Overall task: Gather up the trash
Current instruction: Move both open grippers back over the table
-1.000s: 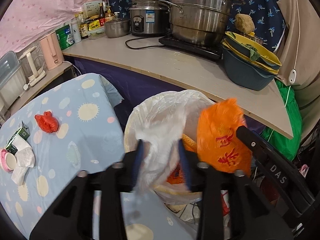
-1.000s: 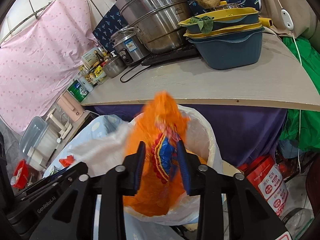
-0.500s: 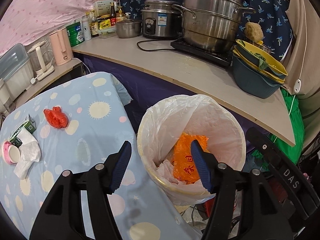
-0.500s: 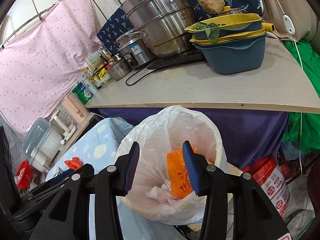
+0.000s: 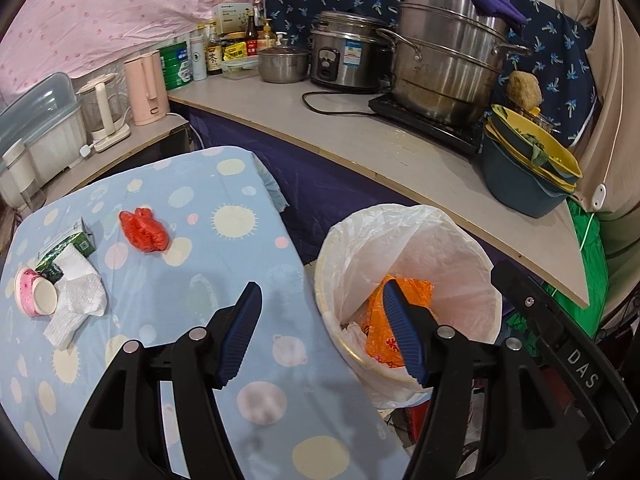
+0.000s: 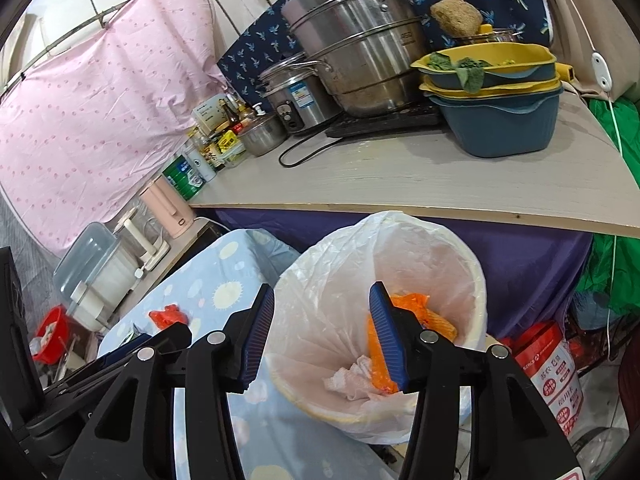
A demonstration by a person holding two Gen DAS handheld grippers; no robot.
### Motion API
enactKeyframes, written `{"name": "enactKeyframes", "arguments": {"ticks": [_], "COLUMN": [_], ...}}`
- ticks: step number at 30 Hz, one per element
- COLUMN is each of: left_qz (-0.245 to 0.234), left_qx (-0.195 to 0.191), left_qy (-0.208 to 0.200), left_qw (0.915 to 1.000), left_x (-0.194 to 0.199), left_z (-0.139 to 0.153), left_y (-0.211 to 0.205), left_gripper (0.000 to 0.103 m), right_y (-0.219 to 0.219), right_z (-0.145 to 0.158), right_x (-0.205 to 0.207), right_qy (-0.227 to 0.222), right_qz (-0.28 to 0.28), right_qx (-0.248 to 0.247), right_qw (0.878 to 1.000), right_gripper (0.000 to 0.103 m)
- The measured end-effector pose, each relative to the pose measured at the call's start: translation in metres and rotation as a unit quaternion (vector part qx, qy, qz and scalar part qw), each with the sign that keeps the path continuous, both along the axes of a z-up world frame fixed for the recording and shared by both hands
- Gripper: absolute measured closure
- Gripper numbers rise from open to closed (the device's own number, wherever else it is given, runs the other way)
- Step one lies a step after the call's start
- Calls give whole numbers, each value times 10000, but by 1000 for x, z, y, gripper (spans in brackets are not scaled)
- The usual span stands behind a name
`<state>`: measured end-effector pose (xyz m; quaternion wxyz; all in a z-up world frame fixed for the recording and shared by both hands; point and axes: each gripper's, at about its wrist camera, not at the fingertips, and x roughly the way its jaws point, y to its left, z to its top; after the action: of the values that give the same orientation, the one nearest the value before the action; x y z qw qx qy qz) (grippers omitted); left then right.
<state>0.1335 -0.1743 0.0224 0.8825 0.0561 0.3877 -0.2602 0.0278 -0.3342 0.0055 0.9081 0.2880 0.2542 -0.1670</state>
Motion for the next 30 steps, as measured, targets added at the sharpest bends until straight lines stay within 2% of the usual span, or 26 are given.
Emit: {"name": "enactKeyframes", "arguments": {"ticks": [11,19,21,25,30], "left_qz": [499,1105,1310,1722,2294], "left_qx": [-224,-219,-208,-217,-280], "left_qy": [95,258,332,504,844], "left_qw": [9985,9933,9906,9835,9693], "left_x": [15,35,41,53,70], "left_z": [3,-11,-18,-31,-50], "left_y": [64,131,152,197,260], "left_gripper": [32,23,18,16,16], "right_y": [58,108,122,153,194], "right_z": [6,-1,-4,-12,-25], "right_x": [30,58,65,83,108], "right_qy": [69,217,243,339,502], "right_qz": [515,977,1078,1324,1662], "right_qx": [-108,-139,-161,-168,-148], "right_qw": [9986,9949,9937,9905,9847], "right_gripper": [54,50,46,42,41]}}
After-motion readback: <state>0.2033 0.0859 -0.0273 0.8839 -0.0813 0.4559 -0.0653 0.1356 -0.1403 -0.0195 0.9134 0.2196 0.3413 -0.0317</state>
